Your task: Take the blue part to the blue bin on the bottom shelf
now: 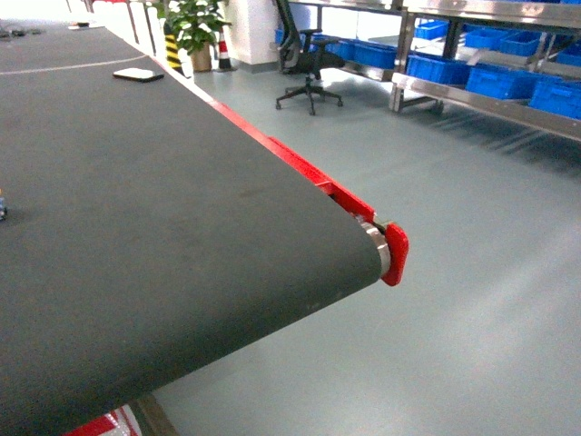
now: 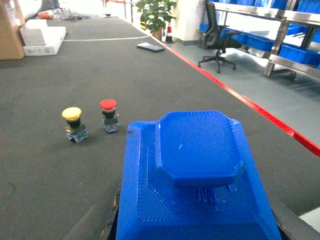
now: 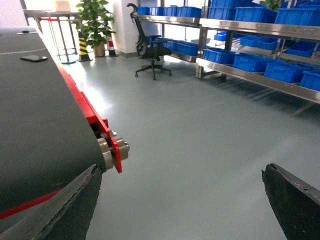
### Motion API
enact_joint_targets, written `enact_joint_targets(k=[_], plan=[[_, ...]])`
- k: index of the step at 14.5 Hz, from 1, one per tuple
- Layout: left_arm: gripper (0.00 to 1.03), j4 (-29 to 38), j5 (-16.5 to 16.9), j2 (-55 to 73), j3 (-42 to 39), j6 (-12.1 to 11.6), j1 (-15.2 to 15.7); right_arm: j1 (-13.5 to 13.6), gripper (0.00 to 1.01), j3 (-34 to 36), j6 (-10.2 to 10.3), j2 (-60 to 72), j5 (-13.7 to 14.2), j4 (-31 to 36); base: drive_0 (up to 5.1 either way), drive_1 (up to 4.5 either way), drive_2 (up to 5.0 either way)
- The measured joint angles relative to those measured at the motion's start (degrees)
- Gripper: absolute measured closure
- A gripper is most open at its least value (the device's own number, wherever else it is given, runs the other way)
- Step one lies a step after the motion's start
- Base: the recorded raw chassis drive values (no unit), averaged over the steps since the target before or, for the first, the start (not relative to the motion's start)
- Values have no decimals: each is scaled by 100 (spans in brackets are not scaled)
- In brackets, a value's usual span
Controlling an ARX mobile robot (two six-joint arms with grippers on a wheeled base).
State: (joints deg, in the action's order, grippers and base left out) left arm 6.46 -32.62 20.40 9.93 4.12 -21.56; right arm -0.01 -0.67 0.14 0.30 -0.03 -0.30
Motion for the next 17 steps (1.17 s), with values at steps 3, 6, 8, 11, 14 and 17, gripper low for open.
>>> enact_joint_targets(k=[3, 6, 8, 11, 14, 17], plan=[[59, 0, 0, 0, 0, 0, 0, 0, 3, 0, 0, 0, 0, -2, -161, -161, -161], [59, 0, 2, 0, 0, 0, 0, 0, 3, 0, 0, 0, 2, -2, -161, -161, -161], [59, 0, 0, 0, 0, 2, 0, 0, 3, 0, 0, 0, 2, -2, -162, -162, -162], [59, 0, 0, 0, 0, 2, 0, 0, 3, 0, 0, 0, 2, 0, -167, -167, -167], [59, 0, 0, 0, 0, 0, 0, 0, 3, 0, 0, 0, 0, 0, -156, -156, -156], [59, 0, 0, 0, 0, 0, 0, -2, 3, 0, 0, 0, 2, 0, -172, -172, -172]])
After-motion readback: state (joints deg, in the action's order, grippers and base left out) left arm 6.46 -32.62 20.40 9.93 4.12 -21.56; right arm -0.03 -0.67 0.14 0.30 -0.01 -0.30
